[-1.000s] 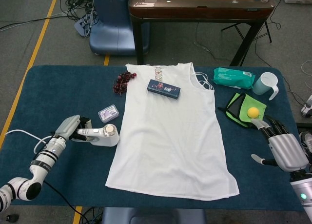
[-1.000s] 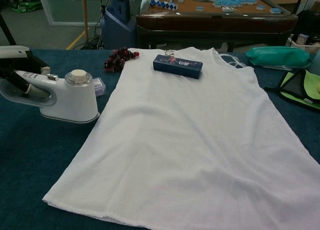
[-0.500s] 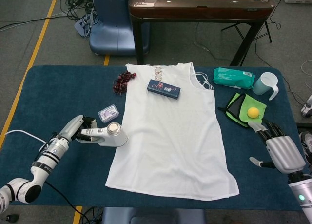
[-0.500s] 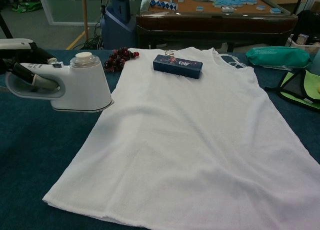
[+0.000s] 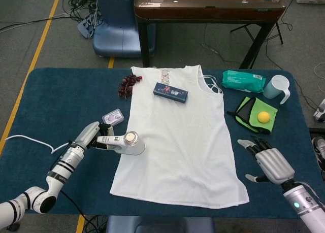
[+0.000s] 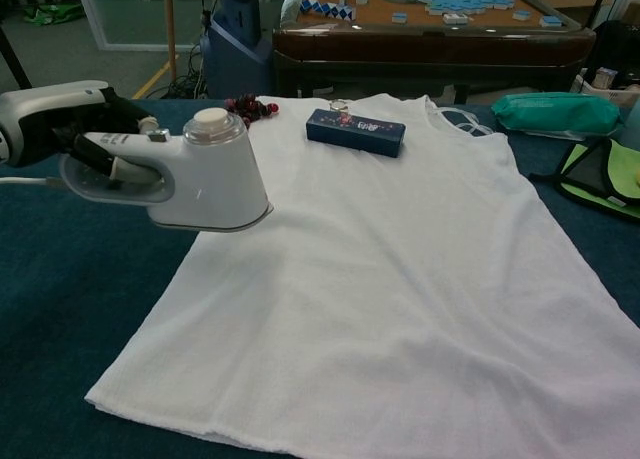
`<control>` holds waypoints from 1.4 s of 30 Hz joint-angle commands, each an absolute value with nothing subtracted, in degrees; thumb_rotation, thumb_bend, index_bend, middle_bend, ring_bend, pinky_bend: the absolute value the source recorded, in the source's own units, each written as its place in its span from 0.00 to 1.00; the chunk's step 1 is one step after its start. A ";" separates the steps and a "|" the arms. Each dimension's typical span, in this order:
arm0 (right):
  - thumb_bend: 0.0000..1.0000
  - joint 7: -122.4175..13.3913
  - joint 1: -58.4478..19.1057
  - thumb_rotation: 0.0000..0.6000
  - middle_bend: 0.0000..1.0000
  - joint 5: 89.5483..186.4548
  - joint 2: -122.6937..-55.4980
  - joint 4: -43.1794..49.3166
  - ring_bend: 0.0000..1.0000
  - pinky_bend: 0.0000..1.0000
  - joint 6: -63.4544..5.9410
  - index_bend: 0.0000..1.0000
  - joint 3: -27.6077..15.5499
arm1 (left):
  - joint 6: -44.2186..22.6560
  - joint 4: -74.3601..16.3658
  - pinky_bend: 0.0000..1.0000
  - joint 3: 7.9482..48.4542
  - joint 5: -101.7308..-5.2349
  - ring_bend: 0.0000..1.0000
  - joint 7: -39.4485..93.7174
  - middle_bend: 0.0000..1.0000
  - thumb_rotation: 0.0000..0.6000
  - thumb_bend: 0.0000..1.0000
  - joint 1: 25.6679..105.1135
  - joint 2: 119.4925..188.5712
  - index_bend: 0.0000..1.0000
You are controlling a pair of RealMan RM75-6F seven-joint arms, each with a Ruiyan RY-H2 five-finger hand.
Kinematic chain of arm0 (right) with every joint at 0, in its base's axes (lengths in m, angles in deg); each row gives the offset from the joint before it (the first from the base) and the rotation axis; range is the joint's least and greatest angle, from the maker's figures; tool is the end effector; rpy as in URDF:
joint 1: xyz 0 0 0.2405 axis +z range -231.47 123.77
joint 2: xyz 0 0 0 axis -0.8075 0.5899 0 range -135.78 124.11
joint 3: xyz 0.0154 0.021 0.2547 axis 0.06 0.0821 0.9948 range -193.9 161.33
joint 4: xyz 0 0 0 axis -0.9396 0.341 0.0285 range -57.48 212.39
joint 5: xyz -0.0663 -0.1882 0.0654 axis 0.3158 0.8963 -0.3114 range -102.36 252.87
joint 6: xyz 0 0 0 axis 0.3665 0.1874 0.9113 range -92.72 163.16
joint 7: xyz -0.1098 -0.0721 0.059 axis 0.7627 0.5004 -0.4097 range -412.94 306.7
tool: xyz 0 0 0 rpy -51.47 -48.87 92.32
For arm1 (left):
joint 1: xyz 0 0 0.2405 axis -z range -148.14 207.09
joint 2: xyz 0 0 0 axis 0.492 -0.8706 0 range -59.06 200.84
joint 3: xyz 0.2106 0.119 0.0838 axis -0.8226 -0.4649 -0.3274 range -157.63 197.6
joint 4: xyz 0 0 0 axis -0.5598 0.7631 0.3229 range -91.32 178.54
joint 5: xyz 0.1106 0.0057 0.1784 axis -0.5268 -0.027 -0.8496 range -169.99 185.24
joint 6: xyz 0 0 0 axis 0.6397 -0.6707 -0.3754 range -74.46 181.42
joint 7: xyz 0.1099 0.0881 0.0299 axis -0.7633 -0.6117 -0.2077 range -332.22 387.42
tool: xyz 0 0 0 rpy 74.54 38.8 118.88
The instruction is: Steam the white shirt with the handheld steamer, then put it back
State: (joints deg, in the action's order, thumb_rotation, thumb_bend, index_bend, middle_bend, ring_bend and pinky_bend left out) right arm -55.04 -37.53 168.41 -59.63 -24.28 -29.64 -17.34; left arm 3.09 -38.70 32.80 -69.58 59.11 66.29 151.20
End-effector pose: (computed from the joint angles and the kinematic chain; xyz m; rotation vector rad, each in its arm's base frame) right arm -0.2659 -0.2084 0.1400 1.8404 -1.0083 0.7902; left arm -0.1862 0.3531 0.0339 -1.5836 -1.5860 -1.3226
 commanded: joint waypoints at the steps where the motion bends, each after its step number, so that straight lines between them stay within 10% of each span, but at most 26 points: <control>1: 0.13 -54.82 -34.59 1.00 0.18 169.33 -61.70 -23.84 0.04 0.10 -24.55 0.00 -18.71 | 3.19 -37.92 0.57 32.61 -69.52 0.56 57.59 0.69 1.00 0.19 67.28 152.66 0.89; 42: 0.04 -53.14 -26.98 1.00 0.18 167.75 -72.15 -18.92 0.04 0.10 -14.46 0.00 -22.93 | 4.40 -16.03 0.57 30.62 -70.86 0.56 52.20 0.69 1.00 0.18 75.57 170.81 0.89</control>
State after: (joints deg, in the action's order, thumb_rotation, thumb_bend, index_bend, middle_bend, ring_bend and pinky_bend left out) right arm -53.14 -27.00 167.76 -72.14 -18.92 -14.48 -22.92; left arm 4.34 -16.00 30.63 -70.87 52.29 75.49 170.72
